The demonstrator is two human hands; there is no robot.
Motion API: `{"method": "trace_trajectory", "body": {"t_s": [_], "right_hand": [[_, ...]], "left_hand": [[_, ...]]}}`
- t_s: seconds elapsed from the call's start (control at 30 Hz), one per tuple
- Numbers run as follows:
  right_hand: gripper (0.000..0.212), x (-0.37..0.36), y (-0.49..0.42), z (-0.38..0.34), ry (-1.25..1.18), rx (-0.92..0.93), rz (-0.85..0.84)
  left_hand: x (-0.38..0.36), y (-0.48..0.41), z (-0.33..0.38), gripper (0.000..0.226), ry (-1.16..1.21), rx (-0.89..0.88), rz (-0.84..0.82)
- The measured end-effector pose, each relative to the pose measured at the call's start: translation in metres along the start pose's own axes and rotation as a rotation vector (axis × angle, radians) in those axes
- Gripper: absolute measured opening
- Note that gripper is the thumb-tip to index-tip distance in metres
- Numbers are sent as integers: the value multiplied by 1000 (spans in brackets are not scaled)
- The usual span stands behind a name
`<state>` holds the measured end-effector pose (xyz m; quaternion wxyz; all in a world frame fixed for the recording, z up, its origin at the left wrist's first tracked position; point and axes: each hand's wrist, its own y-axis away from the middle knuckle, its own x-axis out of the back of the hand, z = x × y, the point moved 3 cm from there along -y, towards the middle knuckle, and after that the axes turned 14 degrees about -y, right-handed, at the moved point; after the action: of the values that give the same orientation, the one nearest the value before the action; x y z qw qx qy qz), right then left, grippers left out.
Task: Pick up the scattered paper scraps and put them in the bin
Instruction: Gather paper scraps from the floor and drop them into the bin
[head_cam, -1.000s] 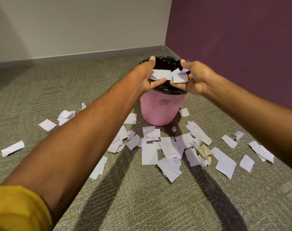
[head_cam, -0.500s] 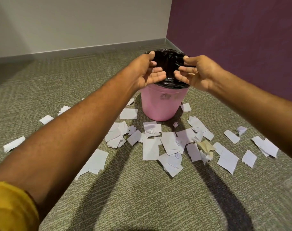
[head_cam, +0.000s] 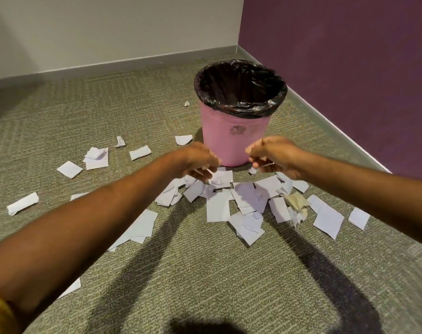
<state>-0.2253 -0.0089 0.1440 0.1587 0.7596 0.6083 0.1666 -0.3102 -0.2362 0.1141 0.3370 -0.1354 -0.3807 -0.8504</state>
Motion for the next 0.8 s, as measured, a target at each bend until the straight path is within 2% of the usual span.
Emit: {"method": "trace_trajectory", "body": {"t_s": [0.17, 0.37, 0.57, 0.67, 0.8], "right_hand": [[12, 5, -10, 50, 191, -72, -60], [20, 0, -12, 98, 391, -60, -242], [51, -4, -13, 135, 1125, 202, -504], [54, 1, -9, 151, 1275, 325, -557], [60, 4, -8, 169, 1383, 536, -557]], "left_hand": [[-41, -20, -36, 29, -239, -4, 74], [-76, -32, -59, 70, -666, -79, 160], [-102, -37, -62, 84, -969, -117, 199], [-114, -38, -65, 85, -1040, -119, 208], [-121, -42, -69, 73, -1033, -131, 222]]}}
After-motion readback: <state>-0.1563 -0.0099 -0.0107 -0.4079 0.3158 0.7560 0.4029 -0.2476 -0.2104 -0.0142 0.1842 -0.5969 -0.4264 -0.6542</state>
